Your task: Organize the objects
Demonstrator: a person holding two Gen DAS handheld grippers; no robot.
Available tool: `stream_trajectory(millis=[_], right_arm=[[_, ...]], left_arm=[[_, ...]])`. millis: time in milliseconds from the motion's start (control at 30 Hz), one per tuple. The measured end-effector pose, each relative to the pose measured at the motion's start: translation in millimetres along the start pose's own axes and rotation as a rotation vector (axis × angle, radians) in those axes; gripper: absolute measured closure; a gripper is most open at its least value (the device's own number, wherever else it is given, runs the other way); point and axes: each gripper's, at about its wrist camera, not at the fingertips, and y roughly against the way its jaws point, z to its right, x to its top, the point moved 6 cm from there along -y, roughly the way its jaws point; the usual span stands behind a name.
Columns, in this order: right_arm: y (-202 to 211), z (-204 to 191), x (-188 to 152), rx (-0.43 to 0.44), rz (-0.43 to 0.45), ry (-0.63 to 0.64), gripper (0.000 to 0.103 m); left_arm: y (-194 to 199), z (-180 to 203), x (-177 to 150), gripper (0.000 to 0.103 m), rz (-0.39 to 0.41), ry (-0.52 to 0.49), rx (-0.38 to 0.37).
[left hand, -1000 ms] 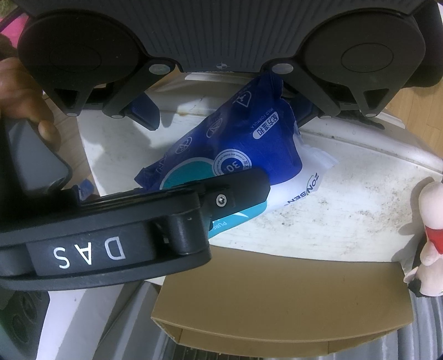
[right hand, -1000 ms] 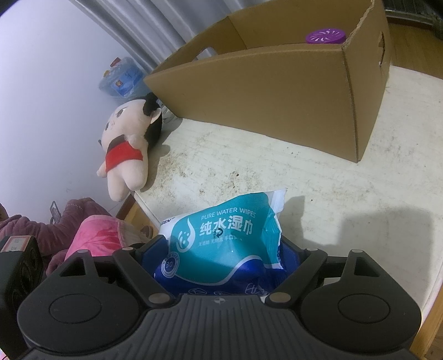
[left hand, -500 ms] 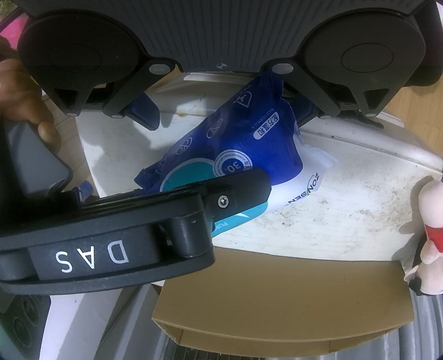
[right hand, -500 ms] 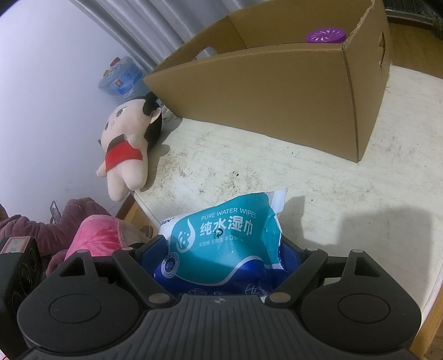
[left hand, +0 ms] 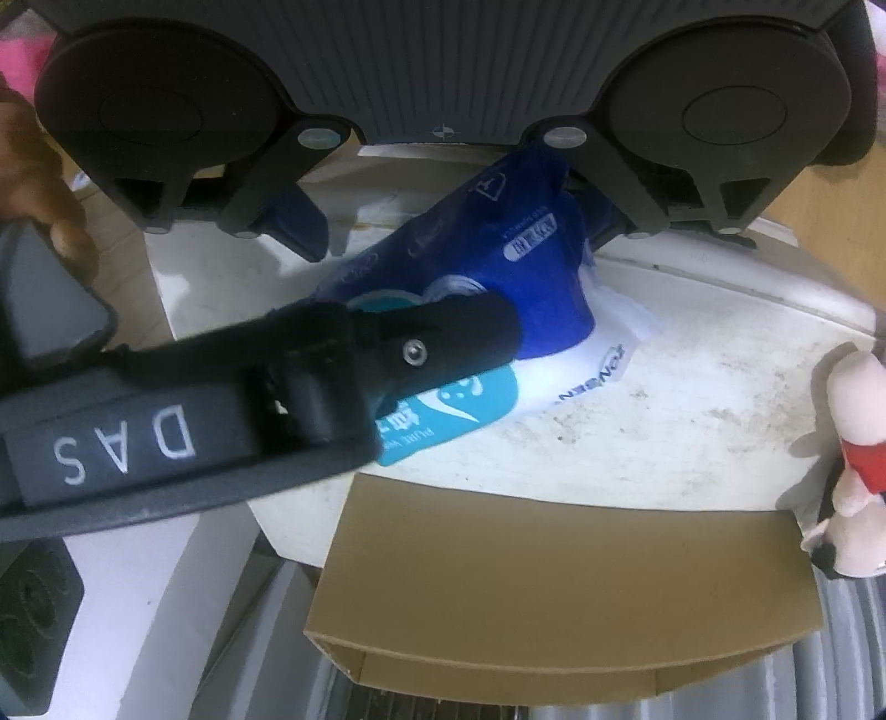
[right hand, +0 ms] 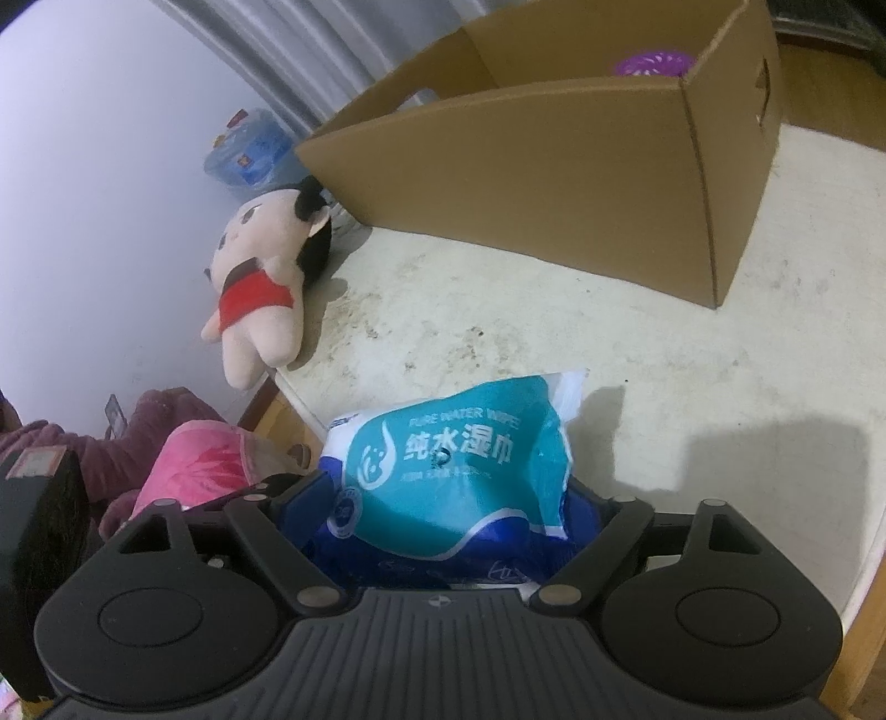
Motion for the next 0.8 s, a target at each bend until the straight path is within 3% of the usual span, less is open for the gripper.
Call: stream_trajectory(millis=[367,600,800], right_arm=[[17,23,-4,0.013,0.013,-0.087,0.020],[20,37,-7,0.054,0.040,-0.168,0.022],[28,40,-7,0.051,0.050,-0.150,0.027]], left_arm=[[4,5,2,0.021,0.028,-0.017,-0.075],[6,4,4,0.025,0.030,-0.026,-0.048],[13,6,4,0.026,0.016,-0.023,-0.063]])
